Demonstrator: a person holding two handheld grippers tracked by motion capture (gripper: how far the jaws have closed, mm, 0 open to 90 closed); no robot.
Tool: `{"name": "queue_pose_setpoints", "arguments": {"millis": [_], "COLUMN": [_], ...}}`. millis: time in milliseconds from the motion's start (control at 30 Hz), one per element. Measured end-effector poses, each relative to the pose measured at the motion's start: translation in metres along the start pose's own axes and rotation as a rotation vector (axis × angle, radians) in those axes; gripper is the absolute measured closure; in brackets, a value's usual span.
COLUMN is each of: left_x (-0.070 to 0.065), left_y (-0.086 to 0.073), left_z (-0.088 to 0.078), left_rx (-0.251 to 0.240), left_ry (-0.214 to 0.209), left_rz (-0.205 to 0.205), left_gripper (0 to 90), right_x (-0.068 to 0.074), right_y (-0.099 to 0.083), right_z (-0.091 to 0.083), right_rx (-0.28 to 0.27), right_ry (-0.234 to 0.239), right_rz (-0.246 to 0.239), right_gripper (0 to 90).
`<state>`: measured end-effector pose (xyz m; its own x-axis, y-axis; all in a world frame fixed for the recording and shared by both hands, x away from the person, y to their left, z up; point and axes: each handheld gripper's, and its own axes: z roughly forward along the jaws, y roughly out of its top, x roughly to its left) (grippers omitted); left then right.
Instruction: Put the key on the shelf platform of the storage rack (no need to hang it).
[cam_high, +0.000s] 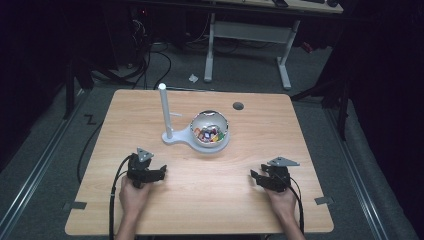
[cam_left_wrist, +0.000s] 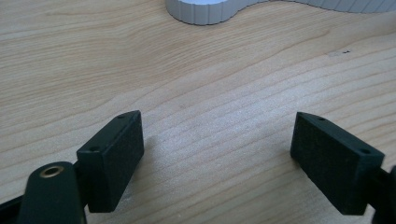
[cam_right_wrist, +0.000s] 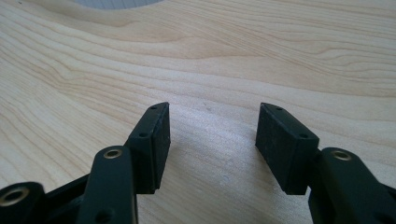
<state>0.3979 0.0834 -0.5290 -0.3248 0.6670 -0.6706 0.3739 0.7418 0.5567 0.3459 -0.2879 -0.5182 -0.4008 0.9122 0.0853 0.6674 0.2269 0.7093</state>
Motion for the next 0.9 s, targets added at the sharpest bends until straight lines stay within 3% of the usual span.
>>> {"name": "queue_pose_setpoints", "arguments": {"millis": [300, 900], "left_x": [0.0001, -0.0004], "left_y": [0.0000, -0.0002], "left_z": [-0.0001, -0.0001], "left_rx": [0.000, -0.002], "left_ry": [0.000, 0.004], "left_rz": [0.000, -0.008], "left_gripper": [17.7, 17.7], "right_x": [0.0086, 0.0081], "right_y": [0.0005, 0.0007], "right_z": [0.0023, 0.0026], "right_rx": [0.016, 0.019], "right_ry": [-0.058, -0.060], "right_rz": [-0.074, -0.071], "right_gripper": [42.0, 38.5]}}
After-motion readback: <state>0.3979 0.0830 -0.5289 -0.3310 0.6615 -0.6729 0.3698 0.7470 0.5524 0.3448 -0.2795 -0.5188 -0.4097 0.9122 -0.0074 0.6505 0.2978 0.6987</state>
